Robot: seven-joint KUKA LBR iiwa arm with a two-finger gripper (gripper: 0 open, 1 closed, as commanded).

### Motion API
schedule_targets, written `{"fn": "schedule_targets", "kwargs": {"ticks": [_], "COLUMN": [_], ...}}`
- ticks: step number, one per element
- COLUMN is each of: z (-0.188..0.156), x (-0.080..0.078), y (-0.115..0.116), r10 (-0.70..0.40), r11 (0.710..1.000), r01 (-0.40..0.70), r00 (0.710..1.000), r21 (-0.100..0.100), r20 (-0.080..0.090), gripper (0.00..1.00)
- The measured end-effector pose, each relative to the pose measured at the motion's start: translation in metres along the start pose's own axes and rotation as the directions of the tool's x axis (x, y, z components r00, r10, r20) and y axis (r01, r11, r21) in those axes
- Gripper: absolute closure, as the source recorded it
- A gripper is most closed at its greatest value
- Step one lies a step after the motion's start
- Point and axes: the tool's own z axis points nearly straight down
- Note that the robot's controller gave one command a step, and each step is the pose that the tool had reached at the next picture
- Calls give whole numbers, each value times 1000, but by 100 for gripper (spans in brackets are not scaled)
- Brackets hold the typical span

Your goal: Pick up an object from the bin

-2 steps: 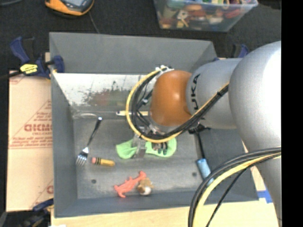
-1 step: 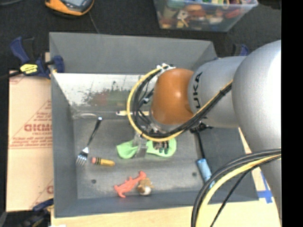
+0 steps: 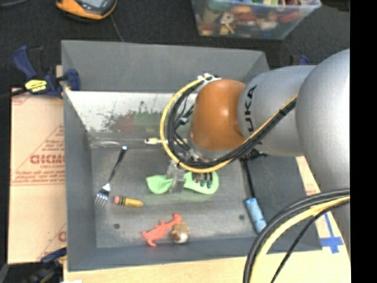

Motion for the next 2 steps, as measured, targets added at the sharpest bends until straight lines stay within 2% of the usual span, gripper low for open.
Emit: {"fn": "schedule_targets", "kwargs": {"ticks": [1,2], "z": [-13,-52], "x": [-1,0], "y": [0,0], "r10": [2,5], "r11": [1000,1000], "r01": [-2,-5], "r00": [1000,1000], "r21": [-1,0], "r20": [1,-5], "gripper": [100,100]}}
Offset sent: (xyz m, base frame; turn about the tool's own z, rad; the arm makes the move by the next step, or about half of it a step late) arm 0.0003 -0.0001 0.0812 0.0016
